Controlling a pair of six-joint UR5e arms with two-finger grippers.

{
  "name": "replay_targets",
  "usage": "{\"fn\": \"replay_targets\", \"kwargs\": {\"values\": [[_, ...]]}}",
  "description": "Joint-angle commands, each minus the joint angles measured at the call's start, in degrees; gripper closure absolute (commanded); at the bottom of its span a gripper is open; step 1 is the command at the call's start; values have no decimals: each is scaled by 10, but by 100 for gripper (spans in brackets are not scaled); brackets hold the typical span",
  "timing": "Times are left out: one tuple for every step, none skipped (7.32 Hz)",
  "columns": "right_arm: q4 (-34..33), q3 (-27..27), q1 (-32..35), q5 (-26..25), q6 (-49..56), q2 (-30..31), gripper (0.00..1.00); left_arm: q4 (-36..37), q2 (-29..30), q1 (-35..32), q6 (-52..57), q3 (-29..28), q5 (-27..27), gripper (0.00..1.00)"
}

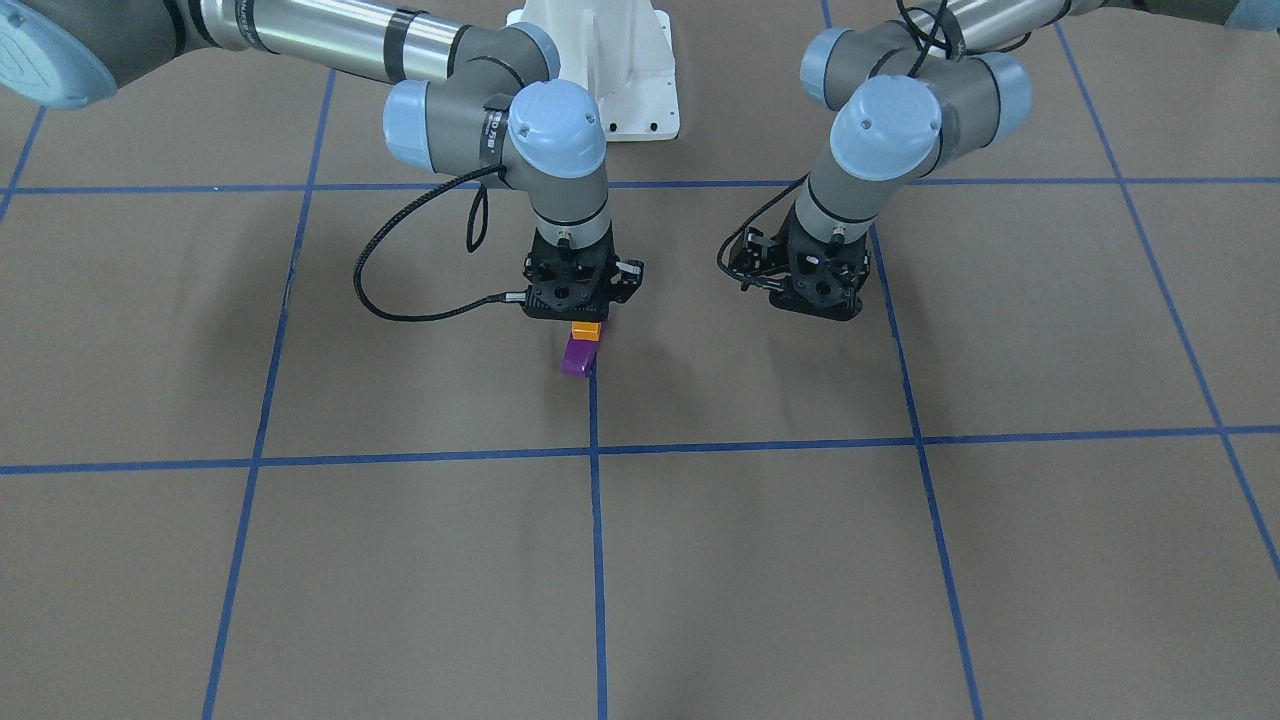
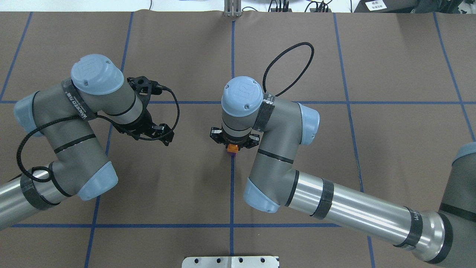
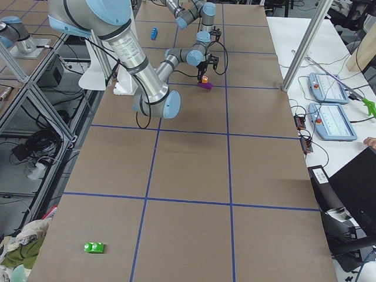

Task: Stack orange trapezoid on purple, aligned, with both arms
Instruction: 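Lower the orange block onto the purple block with the right gripper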

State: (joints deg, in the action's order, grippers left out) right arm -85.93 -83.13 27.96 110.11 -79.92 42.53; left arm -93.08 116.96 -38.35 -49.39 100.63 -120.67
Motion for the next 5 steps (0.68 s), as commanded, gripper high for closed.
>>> {"fn": "replay_targets", "kwargs": {"values": [[2, 2, 3, 10, -1, 0, 100, 0, 0, -1, -1, 2, 0, 1], [2, 2, 4, 12, 0, 0, 62, 0, 0, -1, -1, 4, 0, 1], [3, 2, 7, 13, -12, -1, 1, 1, 0, -1, -1, 4, 0, 1], [3, 1, 9, 14, -12, -1, 0, 2, 0, -1, -1, 7, 0, 1], [3, -4, 16, 29, -12, -2, 0, 3, 0, -1, -1, 9, 0, 1]]}}
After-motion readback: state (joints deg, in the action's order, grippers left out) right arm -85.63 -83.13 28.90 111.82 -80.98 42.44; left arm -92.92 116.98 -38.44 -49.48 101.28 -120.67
